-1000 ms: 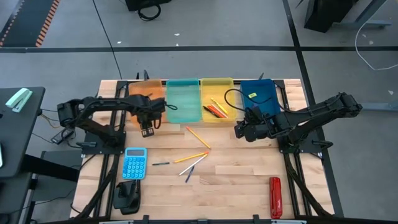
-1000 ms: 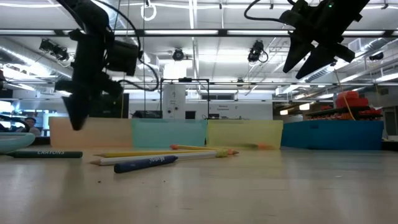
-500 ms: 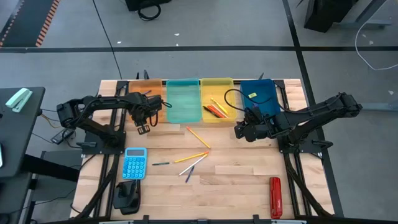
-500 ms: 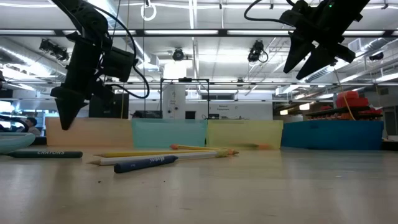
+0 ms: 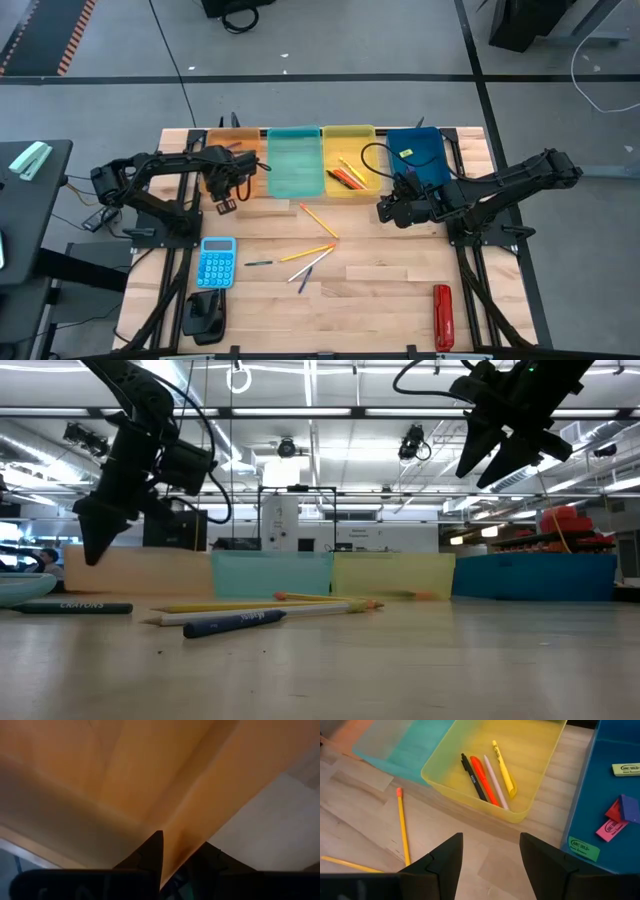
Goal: Sort crayons/erasers/pens/pencils in bins
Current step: Adjust the orange bin
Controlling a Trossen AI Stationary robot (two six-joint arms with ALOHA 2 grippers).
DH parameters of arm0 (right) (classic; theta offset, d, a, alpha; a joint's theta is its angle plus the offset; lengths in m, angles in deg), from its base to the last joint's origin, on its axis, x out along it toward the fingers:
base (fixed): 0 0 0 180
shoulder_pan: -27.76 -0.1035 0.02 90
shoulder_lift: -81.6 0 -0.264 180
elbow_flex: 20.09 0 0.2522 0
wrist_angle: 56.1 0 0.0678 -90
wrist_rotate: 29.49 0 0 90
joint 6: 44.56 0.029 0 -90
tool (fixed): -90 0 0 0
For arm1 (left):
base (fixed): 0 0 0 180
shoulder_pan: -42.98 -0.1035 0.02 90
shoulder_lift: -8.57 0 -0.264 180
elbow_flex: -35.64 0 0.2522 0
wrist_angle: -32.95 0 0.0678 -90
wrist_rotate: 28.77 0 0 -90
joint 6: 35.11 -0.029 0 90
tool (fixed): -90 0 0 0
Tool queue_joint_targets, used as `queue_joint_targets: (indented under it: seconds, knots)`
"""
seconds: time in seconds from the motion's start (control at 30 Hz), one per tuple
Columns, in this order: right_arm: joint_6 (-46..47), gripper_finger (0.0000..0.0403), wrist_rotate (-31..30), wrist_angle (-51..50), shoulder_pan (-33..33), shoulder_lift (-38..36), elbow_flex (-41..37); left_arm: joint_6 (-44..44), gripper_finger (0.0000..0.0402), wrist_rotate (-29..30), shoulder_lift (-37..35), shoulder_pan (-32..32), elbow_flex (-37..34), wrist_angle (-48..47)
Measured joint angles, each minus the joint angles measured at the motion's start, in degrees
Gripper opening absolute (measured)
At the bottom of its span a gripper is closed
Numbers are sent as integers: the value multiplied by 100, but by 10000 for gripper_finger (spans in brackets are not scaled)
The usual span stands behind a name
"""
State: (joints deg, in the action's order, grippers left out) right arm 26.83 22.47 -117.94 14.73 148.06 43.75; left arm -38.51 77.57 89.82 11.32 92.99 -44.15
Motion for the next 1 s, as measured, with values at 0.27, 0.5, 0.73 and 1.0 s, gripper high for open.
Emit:
queue_joint_targets:
  seconds: [0.27,0.5,0.73,1.0]
  knots:
    - [-48,205,-2,-2,0,-1,0,83,80,30,-87,0,28,-158]
    - [-52,205,-3,-4,5,-1,0,0,91,-95,-153,0,261,5]
    - [-45,205,-4,-4,4,-1,0,-161,93,-120,-153,-105,286,143]
    - [-6,205,1,-2,4,-1,0,-328,100,-160,-153,-343,284,110]
